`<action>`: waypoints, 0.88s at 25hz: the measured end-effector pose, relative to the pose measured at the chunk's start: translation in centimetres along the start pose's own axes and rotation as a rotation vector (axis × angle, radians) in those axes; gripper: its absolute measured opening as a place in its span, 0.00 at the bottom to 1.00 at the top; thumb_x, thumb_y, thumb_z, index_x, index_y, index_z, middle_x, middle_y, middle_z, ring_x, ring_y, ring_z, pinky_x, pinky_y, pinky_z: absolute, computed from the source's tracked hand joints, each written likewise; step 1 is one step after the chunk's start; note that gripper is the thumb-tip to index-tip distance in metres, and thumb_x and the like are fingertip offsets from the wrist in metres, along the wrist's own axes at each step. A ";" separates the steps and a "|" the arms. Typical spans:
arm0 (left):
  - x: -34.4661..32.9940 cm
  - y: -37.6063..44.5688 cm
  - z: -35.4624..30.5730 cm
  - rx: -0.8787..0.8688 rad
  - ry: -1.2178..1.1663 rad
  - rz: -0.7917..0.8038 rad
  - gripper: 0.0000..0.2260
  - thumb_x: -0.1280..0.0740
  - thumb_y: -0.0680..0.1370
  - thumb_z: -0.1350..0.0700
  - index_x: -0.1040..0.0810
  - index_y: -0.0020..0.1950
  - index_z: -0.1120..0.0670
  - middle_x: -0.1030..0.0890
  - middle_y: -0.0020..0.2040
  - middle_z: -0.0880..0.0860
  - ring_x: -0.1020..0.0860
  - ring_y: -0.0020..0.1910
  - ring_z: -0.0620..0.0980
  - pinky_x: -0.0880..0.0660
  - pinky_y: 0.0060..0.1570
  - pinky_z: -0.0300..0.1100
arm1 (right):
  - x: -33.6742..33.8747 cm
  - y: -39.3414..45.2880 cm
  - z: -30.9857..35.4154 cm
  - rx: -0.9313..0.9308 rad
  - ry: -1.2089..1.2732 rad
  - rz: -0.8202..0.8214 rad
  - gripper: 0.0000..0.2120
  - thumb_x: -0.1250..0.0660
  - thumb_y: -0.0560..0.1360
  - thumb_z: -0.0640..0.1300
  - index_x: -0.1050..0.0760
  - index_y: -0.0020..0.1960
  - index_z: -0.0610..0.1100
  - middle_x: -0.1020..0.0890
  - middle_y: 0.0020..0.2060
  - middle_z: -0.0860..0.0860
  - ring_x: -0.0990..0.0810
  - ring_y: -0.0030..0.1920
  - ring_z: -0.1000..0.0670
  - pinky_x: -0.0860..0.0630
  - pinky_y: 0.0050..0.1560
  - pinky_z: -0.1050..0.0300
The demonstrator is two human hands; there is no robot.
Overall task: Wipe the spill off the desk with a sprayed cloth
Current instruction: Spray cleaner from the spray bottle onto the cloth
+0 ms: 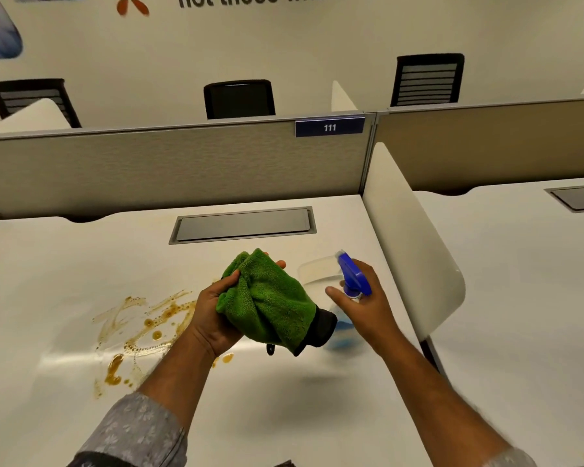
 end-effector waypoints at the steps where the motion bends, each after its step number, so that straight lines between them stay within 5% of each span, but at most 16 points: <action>1: -0.1 -0.1 0.2 0.004 0.001 0.003 0.22 0.42 0.85 0.53 0.23 0.76 0.59 0.25 0.77 0.66 0.24 0.74 0.66 0.21 0.65 0.61 | -0.4 0.3 0.6 0.019 0.020 0.025 0.23 0.24 0.76 0.53 0.27 0.69 0.60 0.20 0.64 0.56 0.19 0.64 0.53 0.18 0.58 0.64; 4: 0.2 -0.3 0.3 0.003 -0.018 -0.013 0.22 0.45 0.87 0.52 0.26 0.78 0.59 0.27 0.78 0.65 0.26 0.76 0.65 0.22 0.67 0.61 | -0.9 -0.1 2.9 0.094 0.071 0.049 0.13 0.29 0.79 0.57 0.24 0.63 0.66 0.16 0.60 0.53 0.17 0.60 0.45 0.15 0.58 0.55; 7: 0.3 -0.2 -0.2 -0.015 -0.030 -0.018 0.24 0.42 0.86 0.52 0.30 0.81 0.58 0.29 0.80 0.64 0.28 0.78 0.66 0.25 0.70 0.63 | -0.4 -1.5 7.1 0.241 0.121 0.029 0.17 0.30 0.78 0.58 0.27 0.64 0.74 0.17 0.59 0.59 0.16 0.57 0.46 0.16 0.54 0.59; 10: -0.2 -0.2 -0.6 -0.036 -0.018 0.016 0.26 0.40 0.85 0.52 0.33 0.83 0.56 0.31 0.82 0.63 0.33 0.81 0.67 0.34 0.78 0.66 | -0.7 -2.5 11.1 0.350 0.101 0.064 0.16 0.32 0.79 0.56 0.26 0.64 0.70 0.17 0.57 0.55 0.16 0.53 0.44 0.17 0.54 0.57; 13: -0.6 -0.1 -1.0 -0.057 0.005 0.033 0.25 0.38 0.85 0.52 0.31 0.82 0.55 0.32 0.83 0.62 0.34 0.81 0.67 0.37 0.80 0.67 | -1.0 -3.4 12.3 0.284 0.093 0.047 0.07 0.29 0.77 0.58 0.20 0.54 0.62 0.17 0.41 0.51 0.18 0.41 0.46 0.18 0.42 0.57; 15: -1.0 -0.1 -1.2 -0.067 0.009 0.057 0.26 0.37 0.84 0.51 0.31 0.82 0.55 0.32 0.83 0.61 0.36 0.82 0.67 0.40 0.80 0.68 | -1.5 -3.9 11.7 0.206 0.072 0.044 0.10 0.26 0.76 0.61 0.20 0.49 0.56 0.19 0.33 0.50 0.20 0.35 0.49 0.21 0.38 0.61; 22: -3.0 -0.2 -1.7 -0.087 -0.021 0.078 0.24 0.42 0.85 0.51 0.28 0.80 0.55 0.28 0.81 0.61 0.27 0.77 0.65 0.25 0.72 0.64 | -3.9 -4.8 11.4 0.174 -0.005 0.096 0.13 0.29 0.78 0.60 0.22 0.44 0.52 0.20 0.33 0.52 0.21 0.35 0.49 0.21 0.37 0.60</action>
Point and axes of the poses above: each hand's wrist, its own y-axis towards the middle knuckle, its own x-axis out of the back of the hand, z = x × y, the point moved 9 cm from there along y, towards the middle knuckle
